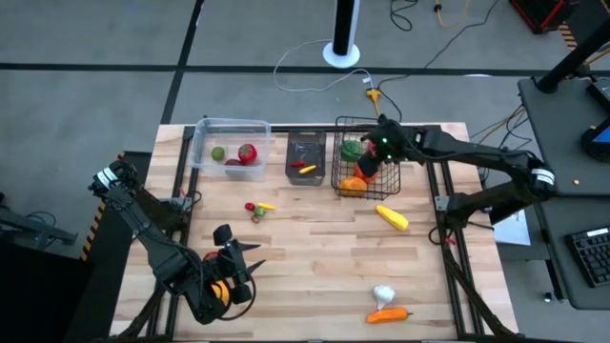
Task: Sort produce into baskets
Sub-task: Put the yellow lemon into the transparent bin
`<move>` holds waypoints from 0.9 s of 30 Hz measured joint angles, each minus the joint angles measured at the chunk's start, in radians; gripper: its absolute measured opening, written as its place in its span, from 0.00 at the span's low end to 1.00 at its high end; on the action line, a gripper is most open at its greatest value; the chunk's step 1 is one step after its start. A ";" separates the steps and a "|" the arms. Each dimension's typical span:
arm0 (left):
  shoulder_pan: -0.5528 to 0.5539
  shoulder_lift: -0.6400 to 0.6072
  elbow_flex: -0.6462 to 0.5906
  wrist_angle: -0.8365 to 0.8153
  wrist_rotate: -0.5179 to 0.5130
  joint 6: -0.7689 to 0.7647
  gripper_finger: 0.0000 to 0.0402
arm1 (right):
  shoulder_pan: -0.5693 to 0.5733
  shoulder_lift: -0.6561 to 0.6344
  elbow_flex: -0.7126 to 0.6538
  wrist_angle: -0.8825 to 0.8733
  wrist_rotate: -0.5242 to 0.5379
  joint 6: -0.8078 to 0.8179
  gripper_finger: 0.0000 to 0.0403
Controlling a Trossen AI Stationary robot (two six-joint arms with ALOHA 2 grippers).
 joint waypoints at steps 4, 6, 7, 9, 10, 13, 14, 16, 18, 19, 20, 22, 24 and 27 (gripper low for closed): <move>0.000 0.000 0.000 0.001 0.032 -0.010 0.42 | 0.090 -0.045 0.000 0.005 -0.002 0.036 0.56; 0.000 0.000 0.000 0.002 0.054 -0.021 0.42 | 0.141 -0.062 0.000 0.015 -0.002 0.063 0.56; 0.000 0.000 0.000 0.002 0.066 -0.024 0.42 | 0.167 -0.067 0.000 0.017 0.000 0.076 0.56; 0.000 0.000 0.000 0.002 0.097 -0.025 0.42 | 0.220 -0.070 0.000 0.023 0.003 0.098 0.56; 0.000 0.000 0.000 0.002 0.118 -0.025 0.42 | 0.247 -0.070 0.000 0.025 0.004 0.110 0.56; 0.000 0.000 0.000 0.002 0.185 -0.028 0.42 | 0.323 -0.065 0.000 0.041 0.006 0.141 0.56; 0.000 0.000 0.000 0.002 0.211 -0.034 0.42 | 0.347 -0.060 0.000 0.047 0.006 0.148 0.56; 0.000 0.000 0.000 0.002 0.269 -0.049 0.42 | 0.393 -0.051 0.000 0.055 0.009 0.158 0.56; 0.000 0.000 0.000 0.002 0.332 -0.065 0.42 | 0.439 -0.045 0.000 0.081 0.033 0.161 0.56; 0.000 0.000 0.000 0.001 0.364 -0.076 0.42 | 0.462 -0.044 0.000 0.087 0.052 0.166 0.56; 0.000 0.000 0.000 -0.001 0.398 -0.087 0.42 | 0.482 -0.042 0.000 0.093 0.074 0.172 0.56; 0.000 0.000 0.000 -0.006 0.462 -0.112 0.42 | 0.521 -0.039 0.000 0.104 0.116 0.187 0.56; 0.000 0.000 0.000 -0.008 0.518 -0.140 0.42 | 0.554 -0.039 0.000 0.102 0.151 0.201 0.56; 0.000 0.000 0.000 -0.029 0.593 -0.195 0.42 | 0.599 -0.039 0.000 0.110 0.197 0.219 0.56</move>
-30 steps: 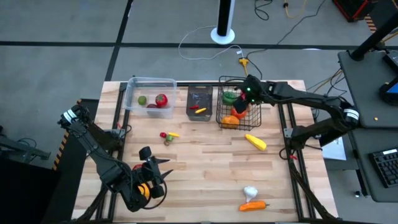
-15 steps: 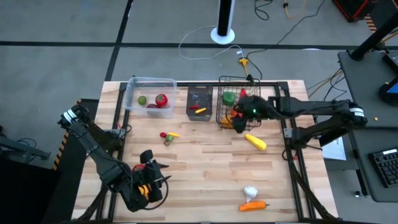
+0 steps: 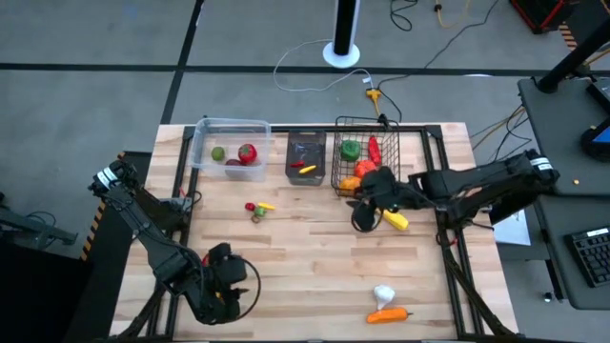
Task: Sort produce into baskets
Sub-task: Put the yellow lemon into the transparent bin
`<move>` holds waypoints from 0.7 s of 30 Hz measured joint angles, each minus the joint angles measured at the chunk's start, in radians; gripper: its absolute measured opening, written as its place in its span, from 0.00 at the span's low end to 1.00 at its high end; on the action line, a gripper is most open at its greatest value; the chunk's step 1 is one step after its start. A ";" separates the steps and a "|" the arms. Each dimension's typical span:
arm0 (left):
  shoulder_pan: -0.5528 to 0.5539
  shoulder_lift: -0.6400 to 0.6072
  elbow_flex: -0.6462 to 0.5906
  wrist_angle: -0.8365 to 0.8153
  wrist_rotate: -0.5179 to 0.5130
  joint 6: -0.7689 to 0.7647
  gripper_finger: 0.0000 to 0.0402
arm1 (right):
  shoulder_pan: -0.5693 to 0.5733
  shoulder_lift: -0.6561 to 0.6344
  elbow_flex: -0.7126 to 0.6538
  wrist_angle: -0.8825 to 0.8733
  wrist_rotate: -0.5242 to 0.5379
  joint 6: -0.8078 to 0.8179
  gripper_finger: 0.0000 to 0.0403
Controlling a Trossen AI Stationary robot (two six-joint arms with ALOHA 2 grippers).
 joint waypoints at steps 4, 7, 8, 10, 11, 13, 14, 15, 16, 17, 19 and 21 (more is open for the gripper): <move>0.000 0.000 0.000 -0.054 0.107 -0.102 0.42 | 0.057 0.002 -0.003 0.042 0.048 0.016 0.56; 0.000 0.000 0.000 -0.109 0.173 -0.185 0.42 | 0.097 0.017 -0.006 0.074 0.074 0.018 0.56; 0.000 0.000 0.000 -0.121 0.199 -0.211 0.42 | 0.106 0.026 -0.006 0.089 0.075 0.018 0.56; 0.000 0.000 0.000 -0.131 0.265 -0.236 0.42 | 0.124 0.044 -0.006 0.107 0.075 0.018 0.56; 0.000 0.000 0.000 -0.126 0.303 -0.238 0.42 | 0.131 0.056 -0.006 0.114 0.075 0.018 0.56; -0.002 0.000 0.000 -0.121 0.374 -0.229 0.42 | 0.143 0.079 -0.007 0.134 0.075 0.018 0.56; -0.005 0.000 0.000 -0.121 0.395 -0.209 0.42 | 0.147 0.090 -0.007 0.140 0.075 0.018 0.56; -0.009 0.000 0.000 -0.119 0.405 -0.184 0.42 | 0.151 0.103 -0.007 0.148 0.074 0.018 0.56; -0.015 0.000 0.000 -0.119 0.406 -0.150 0.42 | 0.154 0.115 -0.006 0.153 0.074 0.018 0.56; -0.022 0.000 0.000 -0.119 0.404 -0.114 0.42 | 0.156 0.126 -0.006 0.154 0.074 0.018 0.56; -0.038 0.005 0.000 -0.116 0.400 -0.041 0.42 | 0.160 0.148 -0.006 0.171 0.073 0.018 0.56; -0.057 0.016 0.000 -0.116 0.400 0.016 0.42 | 0.163 0.163 -0.006 0.175 0.072 0.018 0.56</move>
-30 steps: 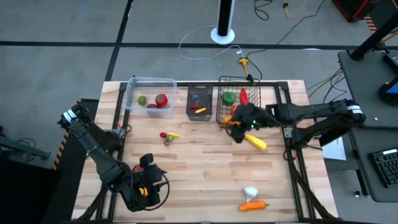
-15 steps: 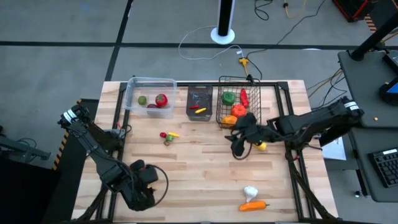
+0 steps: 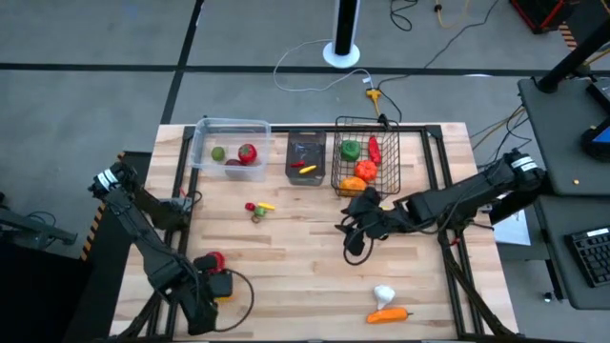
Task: Sort produce into baskets
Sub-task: Put the yellow lemon into the transparent bin
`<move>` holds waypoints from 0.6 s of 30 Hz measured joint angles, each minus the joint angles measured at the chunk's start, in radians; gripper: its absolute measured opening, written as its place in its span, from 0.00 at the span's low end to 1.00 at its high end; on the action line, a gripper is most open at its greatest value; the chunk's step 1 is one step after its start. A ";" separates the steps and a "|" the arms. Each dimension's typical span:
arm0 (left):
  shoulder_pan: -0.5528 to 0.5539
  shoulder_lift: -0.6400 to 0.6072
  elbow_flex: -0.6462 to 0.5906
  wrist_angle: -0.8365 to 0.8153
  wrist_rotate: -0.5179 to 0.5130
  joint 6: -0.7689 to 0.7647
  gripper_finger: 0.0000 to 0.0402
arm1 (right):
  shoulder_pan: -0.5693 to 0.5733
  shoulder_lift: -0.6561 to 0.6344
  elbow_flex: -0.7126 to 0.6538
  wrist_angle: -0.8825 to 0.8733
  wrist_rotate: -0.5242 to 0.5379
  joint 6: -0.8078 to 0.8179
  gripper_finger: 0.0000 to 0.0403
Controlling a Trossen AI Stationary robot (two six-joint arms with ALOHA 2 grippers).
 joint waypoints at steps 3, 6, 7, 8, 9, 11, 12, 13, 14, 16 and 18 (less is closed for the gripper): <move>-0.019 0.022 0.000 -0.018 -0.029 0.034 0.42 | 0.007 0.018 0.000 0.007 0.000 0.000 0.56; -0.019 0.059 0.000 -0.022 -0.048 0.026 0.42 | 0.013 0.029 0.000 0.029 -0.001 -0.002 0.56; -0.019 0.073 0.000 -0.023 -0.048 0.031 0.42 | 0.014 0.030 0.000 0.030 -0.001 -0.007 0.56; -0.020 0.086 0.000 -0.022 -0.045 0.038 0.42 | 0.015 0.030 0.000 0.031 -0.001 -0.012 0.56; -0.022 0.098 0.000 -0.020 -0.038 0.047 0.42 | 0.014 0.030 0.000 0.034 -0.001 -0.013 0.56; -0.027 0.125 0.000 -0.019 -0.032 0.057 0.42 | 0.014 0.028 0.000 0.038 -0.001 -0.017 0.56; -0.028 0.137 0.000 -0.019 -0.030 0.060 0.42 | 0.014 0.027 0.000 0.039 0.000 -0.018 0.56; -0.030 0.149 0.000 -0.019 -0.030 0.062 0.42 | 0.014 0.025 0.001 0.041 0.000 -0.019 0.56; -0.033 0.158 0.000 -0.021 -0.030 0.062 0.43 | 0.014 0.025 0.002 0.042 0.000 -0.019 0.56; -0.038 0.173 0.000 -0.025 -0.030 0.061 0.46 | 0.014 0.025 0.004 0.043 -0.001 -0.019 0.56; -0.044 0.182 0.000 -0.025 -0.027 0.056 0.49 | 0.014 0.025 0.004 0.043 -0.001 -0.019 0.56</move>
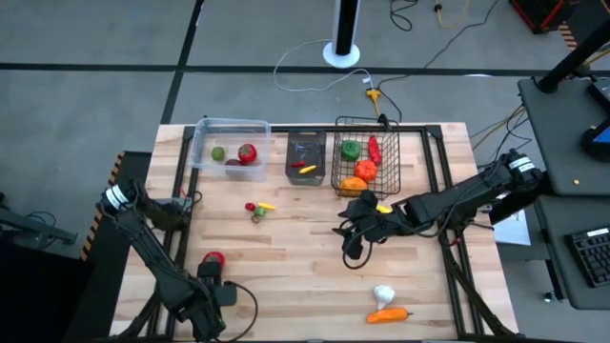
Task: Sort produce into baskets
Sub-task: Put the yellow lemon into the transparent bin
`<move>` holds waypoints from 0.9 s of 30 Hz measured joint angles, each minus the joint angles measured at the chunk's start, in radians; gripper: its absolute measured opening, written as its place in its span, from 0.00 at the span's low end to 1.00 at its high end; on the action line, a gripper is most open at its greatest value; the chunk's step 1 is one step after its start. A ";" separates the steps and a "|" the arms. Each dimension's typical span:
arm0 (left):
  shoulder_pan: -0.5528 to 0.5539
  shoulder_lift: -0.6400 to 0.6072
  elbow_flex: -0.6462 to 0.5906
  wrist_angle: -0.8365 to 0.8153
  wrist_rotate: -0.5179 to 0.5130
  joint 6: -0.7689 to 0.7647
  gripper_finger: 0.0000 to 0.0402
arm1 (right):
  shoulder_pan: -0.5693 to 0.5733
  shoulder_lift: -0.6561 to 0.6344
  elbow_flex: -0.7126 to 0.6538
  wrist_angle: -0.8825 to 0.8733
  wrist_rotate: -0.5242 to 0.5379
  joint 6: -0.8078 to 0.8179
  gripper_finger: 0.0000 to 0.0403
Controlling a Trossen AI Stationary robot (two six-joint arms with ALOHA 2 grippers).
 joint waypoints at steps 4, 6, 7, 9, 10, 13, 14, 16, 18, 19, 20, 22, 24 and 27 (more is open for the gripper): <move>-0.009 0.001 0.000 -0.012 -0.031 -0.004 0.58 | 0.000 0.000 0.000 0.001 0.000 0.000 0.56; -0.015 0.001 0.000 -0.040 -0.057 -0.004 0.62 | 0.000 0.000 0.000 0.001 0.000 0.000 0.56; -0.017 0.001 0.000 -0.050 -0.060 -0.004 0.64 | 0.000 0.000 0.000 0.001 0.000 0.000 0.56; -0.022 0.008 0.000 -0.066 -0.069 -0.002 0.67 | 0.000 0.000 0.000 0.001 0.000 0.000 0.56; -0.024 0.013 0.000 -0.068 -0.074 0.005 0.68 | 0.000 0.000 0.000 0.001 0.000 0.000 0.56; -0.030 0.032 0.000 -0.063 -0.083 0.026 0.70 | 0.000 0.000 0.000 0.001 0.000 0.000 0.56; -0.030 0.038 0.000 -0.063 -0.085 0.031 0.71 | 0.000 0.000 0.000 0.002 0.000 0.000 0.56; -0.030 0.053 0.000 -0.062 -0.086 0.041 0.71 | 0.000 0.000 0.000 0.002 0.000 0.000 0.56; -0.030 0.070 0.000 -0.061 -0.087 0.048 0.71 | 0.000 0.000 0.000 0.002 0.000 -0.001 0.56; -0.030 0.078 0.000 -0.061 -0.088 0.048 0.71 | 0.000 0.000 0.000 0.002 0.000 -0.002 0.56; -0.030 0.087 0.000 -0.061 -0.088 0.048 0.71 | 0.000 0.001 0.000 0.002 0.000 -0.002 0.56; -0.030 0.103 0.000 -0.060 -0.088 0.048 0.71 | 0.000 0.001 0.000 0.002 0.000 -0.002 0.56; -0.030 0.116 0.000 -0.055 -0.088 0.048 0.71 | 0.000 0.001 0.000 0.002 0.000 -0.003 0.56; -0.030 0.135 0.000 -0.051 -0.094 0.048 0.71 | 0.000 0.001 0.000 0.002 0.000 -0.004 0.56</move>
